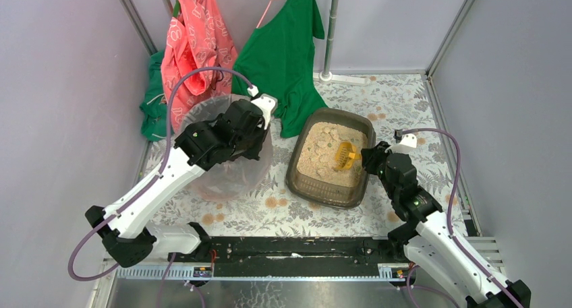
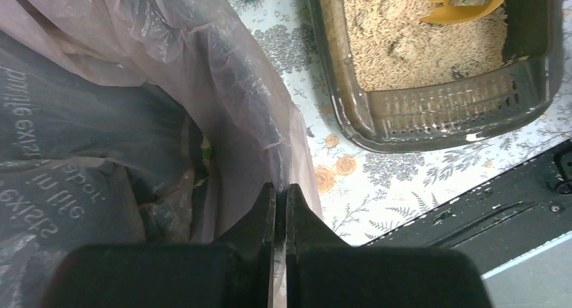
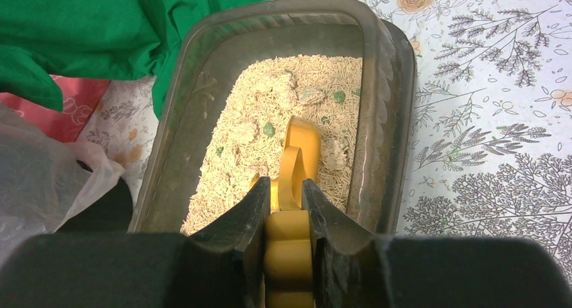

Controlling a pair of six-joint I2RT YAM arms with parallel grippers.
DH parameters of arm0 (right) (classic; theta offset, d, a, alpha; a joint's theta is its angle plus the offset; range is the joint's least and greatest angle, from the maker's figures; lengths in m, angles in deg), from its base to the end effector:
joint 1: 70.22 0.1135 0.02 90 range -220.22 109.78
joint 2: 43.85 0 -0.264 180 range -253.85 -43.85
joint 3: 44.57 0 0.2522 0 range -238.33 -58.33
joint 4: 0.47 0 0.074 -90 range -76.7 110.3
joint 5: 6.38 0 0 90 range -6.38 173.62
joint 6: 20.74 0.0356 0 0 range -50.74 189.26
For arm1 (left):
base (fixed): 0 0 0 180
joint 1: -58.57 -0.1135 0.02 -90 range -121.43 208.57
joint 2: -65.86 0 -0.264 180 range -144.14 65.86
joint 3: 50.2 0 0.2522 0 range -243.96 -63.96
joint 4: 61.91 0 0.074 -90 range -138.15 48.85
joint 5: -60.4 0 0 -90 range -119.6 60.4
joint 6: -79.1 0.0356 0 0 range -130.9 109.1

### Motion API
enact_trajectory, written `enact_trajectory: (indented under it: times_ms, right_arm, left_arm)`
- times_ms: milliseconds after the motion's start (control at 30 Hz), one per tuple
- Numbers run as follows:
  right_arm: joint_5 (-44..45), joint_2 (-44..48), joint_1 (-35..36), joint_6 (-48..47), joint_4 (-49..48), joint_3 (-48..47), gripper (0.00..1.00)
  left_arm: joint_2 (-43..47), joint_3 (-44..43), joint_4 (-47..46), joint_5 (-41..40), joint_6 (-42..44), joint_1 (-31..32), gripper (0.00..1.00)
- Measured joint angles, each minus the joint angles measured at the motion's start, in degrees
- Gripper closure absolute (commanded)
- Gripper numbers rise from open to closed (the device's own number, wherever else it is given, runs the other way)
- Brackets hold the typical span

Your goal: Clean the litter box

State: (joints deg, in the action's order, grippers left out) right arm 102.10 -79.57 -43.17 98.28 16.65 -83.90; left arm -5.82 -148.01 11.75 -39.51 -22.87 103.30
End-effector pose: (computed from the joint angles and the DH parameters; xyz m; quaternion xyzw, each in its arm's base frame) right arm 0.1495 0.0637 0.2583 0.1127 0.7734 0.1759 0.5986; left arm 0.1727 -0.1625 0.3947 0.2319 0.8998 -0.1005 0.3558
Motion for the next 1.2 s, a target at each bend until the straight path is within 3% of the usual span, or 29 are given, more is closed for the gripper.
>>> enact_trajectory:
  times_ms: [467,533,667,900,967,1033,1200]
  right_arm:
    - [-0.02,-1.01,-0.02,0.85,-1.95,0.90,1.00]
    - [-0.04,-0.96,-0.02,0.98,-1.95,0.90,1.00]
    - [-0.17,-0.90,-0.02,1.46,-1.95,0.87,1.00]
    - [-0.26,-1.18,-0.02,1.90,-1.95,0.68,1.00]
    - [-0.46,-1.18,-0.02,1.97,-1.99,0.68,1.00]
    - [-0.72,-1.31,-0.07,2.12,-1.99,0.68,1.00]
    - [-1.66,-2.62,-0.09,2.38,-1.92,-0.11,1.00]
  left_arm:
    - [-1.88,-1.86,-0.37,2.86,-1.33,2.71,0.98]
    - [-1.90,-1.86,-0.35,2.86,-1.36,2.86,0.71]
    - [-1.84,-1.88,-1.09,3.72,-2.05,2.93,0.47]
    - [-1.29,-1.97,-2.32,4.28,-2.43,3.23,0.42]
    - [-0.85,-1.97,-3.06,4.28,-2.43,3.23,0.24]
    - [0.11,-1.97,-4.26,4.20,-2.38,3.23,0.13]
    - [2.34,-3.89,-5.75,4.33,-1.40,3.23,0.09]
